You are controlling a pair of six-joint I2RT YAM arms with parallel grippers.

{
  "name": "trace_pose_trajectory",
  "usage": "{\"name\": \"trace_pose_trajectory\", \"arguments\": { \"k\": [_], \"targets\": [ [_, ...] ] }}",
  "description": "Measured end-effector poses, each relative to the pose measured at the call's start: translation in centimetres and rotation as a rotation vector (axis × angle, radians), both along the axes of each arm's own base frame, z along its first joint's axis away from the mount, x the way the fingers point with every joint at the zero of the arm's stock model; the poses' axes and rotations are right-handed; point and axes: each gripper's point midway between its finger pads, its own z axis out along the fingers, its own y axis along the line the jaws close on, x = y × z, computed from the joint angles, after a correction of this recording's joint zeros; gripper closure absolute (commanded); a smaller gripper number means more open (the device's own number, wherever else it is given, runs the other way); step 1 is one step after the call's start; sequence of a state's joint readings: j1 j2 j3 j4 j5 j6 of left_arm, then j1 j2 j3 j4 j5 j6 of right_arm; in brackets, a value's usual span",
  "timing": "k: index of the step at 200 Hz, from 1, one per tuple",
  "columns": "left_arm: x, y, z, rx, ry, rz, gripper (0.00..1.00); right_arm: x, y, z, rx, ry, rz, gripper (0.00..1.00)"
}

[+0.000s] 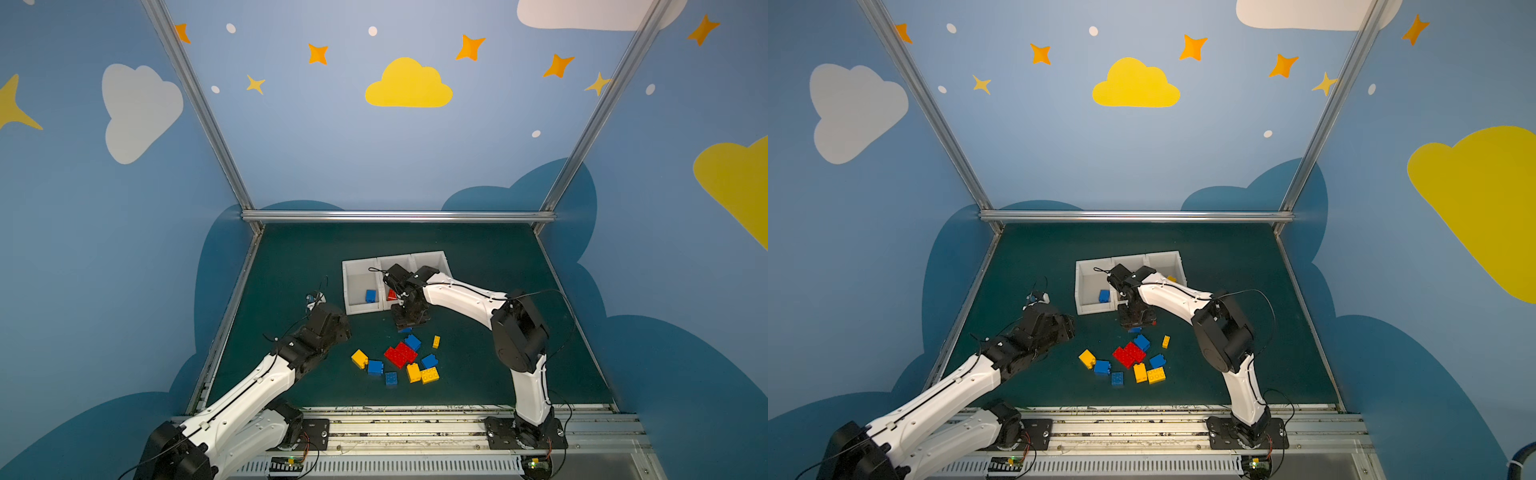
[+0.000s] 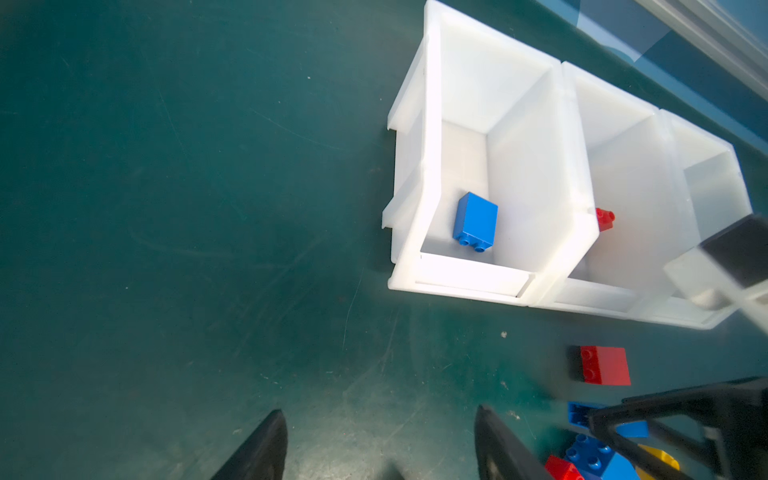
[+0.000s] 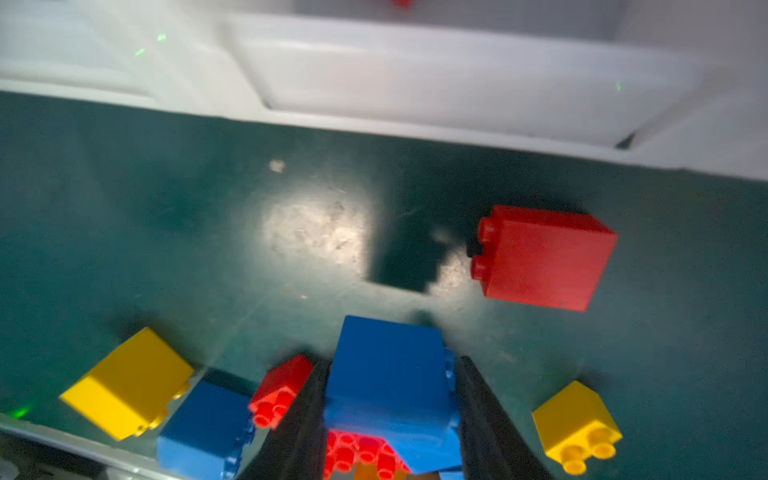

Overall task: Sort the legos into containers by color
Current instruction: 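Carry the blue brick with the right gripper into the nearest compartment and release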

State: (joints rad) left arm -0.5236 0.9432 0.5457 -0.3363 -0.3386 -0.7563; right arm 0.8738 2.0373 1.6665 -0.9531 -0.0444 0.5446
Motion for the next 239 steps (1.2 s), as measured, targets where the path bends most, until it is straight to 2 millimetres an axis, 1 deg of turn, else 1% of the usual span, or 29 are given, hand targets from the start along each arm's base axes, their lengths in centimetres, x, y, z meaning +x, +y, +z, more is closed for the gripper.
{"name": "trace_pose_trajectory", "arguments": {
  "k": [23, 49, 63, 76, 91, 115, 128, 144, 161, 175, 203, 239],
  "targets": [
    [-0.1, 0.3, 0.4, -0.006, -0.020, 0.008, 0.29, 1.4, 2.0, 3.7, 0.067, -0.071, 0.054, 0.60],
    [-0.5, 0.8, 0.3, -0.009, -0.030, 0.021, 0.28, 3.8, 5.0, 8.6, 0.162, -0.184, 0.128, 0.59],
    [-0.8, 1.0, 0.1, -0.011, -0.030, 0.026, 0.28, 5.3, 6.7, 10.3, 0.199, -0.240, 0.171, 0.59],
    [-1.0, 1.1, -0.1, -0.012, -0.028, 0.029, 0.28, 6.7, 8.2, 10.9, 0.218, -0.285, 0.216, 0.59],
    [-1.2, 1.3, -0.4, -0.014, -0.025, 0.033, 0.28, 7.9, 9.7, 10.5, 0.226, -0.318, 0.266, 0.58],
    [-1.3, 1.3, -0.4, -0.016, -0.021, 0.035, 0.28, 9.0, 11.0, 7.8, 0.208, -0.327, 0.316, 0.56],
    [-1.3, 1.3, -0.5, -0.018, -0.019, 0.034, 0.28, 9.4, 11.2, 6.2, 0.194, -0.330, 0.328, 0.51],
    [-1.4, 1.3, -0.5, -0.024, -0.013, 0.033, 0.28, 9.8, 11.4, 5.2, 0.186, -0.342, 0.341, 0.44],
    [-1.6, 1.2, -0.6, -0.031, -0.006, 0.032, 0.28, 10.2, 11.8, 5.3, 0.199, -0.365, 0.344, 0.36],
    [-1.7, 1.1, -0.7, -0.038, -0.006, 0.030, 0.28, 10.7, 12.2, 5.6, 0.216, -0.388, 0.341, 0.33],
    [-2.0, 1.1, -1.0, -0.047, 0.001, 0.023, 0.28, 11.3, 12.4, 5.9, 0.226, -0.410, 0.337, 0.31],
    [-2.1, 0.9, -1.0, -0.055, 0.001, 0.016, 0.28, 11.5, 12.4, 6.0, 0.231, -0.418, 0.334, 0.31]
  ]
}}
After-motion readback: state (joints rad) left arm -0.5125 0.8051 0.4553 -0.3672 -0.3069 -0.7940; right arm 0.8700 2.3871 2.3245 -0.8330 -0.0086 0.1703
